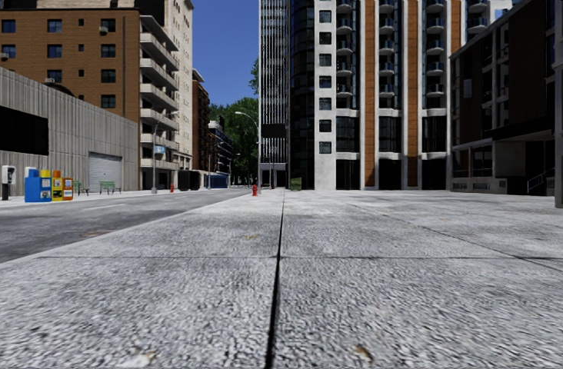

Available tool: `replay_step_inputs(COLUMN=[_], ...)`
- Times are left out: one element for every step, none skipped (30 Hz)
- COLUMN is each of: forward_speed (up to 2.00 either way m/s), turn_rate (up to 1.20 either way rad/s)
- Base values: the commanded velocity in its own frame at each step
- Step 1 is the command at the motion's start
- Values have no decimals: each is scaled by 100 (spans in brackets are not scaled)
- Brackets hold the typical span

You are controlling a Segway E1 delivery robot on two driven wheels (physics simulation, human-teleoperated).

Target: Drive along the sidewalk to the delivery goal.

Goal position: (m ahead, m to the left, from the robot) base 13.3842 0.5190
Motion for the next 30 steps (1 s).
replay_step_inputs(forward_speed=[200, 200, 200, 200, 200, 200, 200, 200, 200, 200, 200, 200, 200, 200, 200, 200, 200, 200, 200, 200, 200, 200, 200, 200, 200, 200, 200, 200, 200, 200], turn_rate=[0, 0, 0, 0, 0, 0, 0, 0, 0, 0, 0, 0, 0, 0, 0, 0, 0, 0, 0, 0, 0, 0, 0, 0, 0, 0, 0, 0, 0, 0])
